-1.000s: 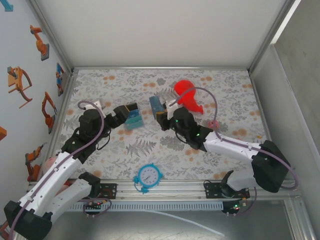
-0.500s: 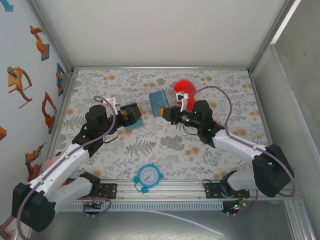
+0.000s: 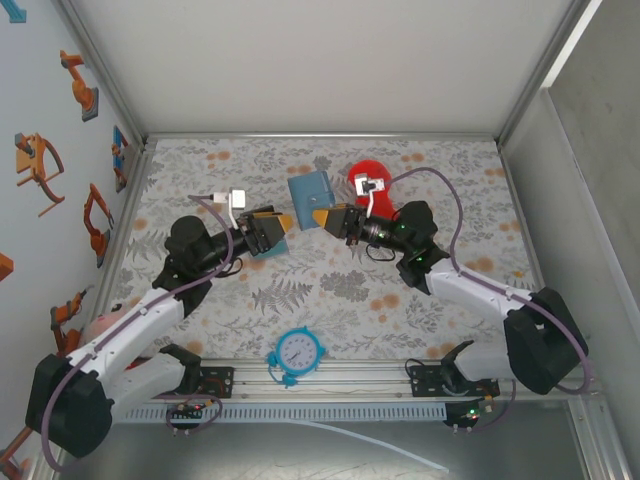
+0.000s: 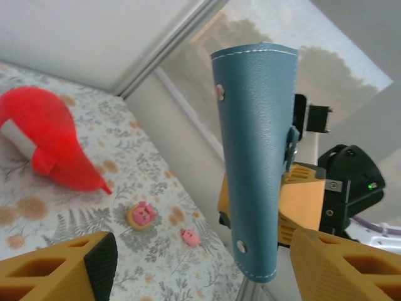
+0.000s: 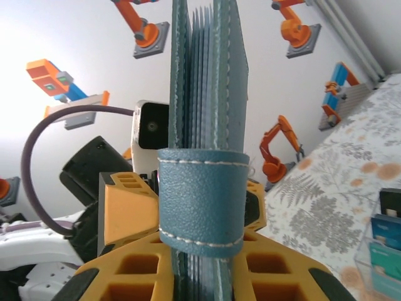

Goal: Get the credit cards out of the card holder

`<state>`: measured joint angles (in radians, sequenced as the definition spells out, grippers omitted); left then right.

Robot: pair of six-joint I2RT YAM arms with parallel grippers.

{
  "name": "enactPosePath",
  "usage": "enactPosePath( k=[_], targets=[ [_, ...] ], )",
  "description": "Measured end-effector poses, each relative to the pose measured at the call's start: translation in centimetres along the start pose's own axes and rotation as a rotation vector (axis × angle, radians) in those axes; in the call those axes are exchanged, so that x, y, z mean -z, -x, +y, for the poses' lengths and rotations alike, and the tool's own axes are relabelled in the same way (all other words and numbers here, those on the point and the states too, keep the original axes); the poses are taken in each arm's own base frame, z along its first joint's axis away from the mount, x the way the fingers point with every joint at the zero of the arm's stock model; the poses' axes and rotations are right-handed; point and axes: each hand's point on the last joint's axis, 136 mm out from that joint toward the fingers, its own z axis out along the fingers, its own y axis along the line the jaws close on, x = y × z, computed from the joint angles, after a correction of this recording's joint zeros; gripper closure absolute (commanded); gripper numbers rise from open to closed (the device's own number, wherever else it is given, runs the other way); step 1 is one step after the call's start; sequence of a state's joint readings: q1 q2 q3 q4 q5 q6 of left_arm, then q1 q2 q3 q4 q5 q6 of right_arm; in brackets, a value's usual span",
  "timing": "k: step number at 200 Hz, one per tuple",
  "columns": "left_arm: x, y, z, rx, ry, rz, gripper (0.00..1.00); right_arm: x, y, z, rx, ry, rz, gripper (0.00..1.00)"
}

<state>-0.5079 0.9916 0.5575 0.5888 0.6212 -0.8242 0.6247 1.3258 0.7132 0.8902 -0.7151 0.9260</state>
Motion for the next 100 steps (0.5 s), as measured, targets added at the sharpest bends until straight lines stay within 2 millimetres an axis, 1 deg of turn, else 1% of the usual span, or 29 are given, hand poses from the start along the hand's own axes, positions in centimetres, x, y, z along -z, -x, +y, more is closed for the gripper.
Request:
enactPosePath(
  k=[18, 53, 65, 100],
  targets=[
    [-0.2, 0.3, -0.8, -0.01, -0.055, -0.013, 0.31, -0.2, 0.0, 0.0, -0.019, 0.02, -0.002, 1.0],
    [-0.6, 0.3, -1.6, -0.008, -0.133, -0.014, 0.34, -0.7, -0.2, -0.3, -0.068, 0.053, -0.003, 1.0],
    [-0.8, 0.3, -1.6, -0.004, -0.145, -0.013, 0.35, -0.8, -0.3, -0.5, -0.082, 0.064, -0.002, 1.0],
    [-1.5, 0.3, -1.2, 0.028, -0.174, -0.011, 0.45, -1.1, -0.8, -1.1, -0.123, 0.078, 0.014, 1.0]
  ],
)
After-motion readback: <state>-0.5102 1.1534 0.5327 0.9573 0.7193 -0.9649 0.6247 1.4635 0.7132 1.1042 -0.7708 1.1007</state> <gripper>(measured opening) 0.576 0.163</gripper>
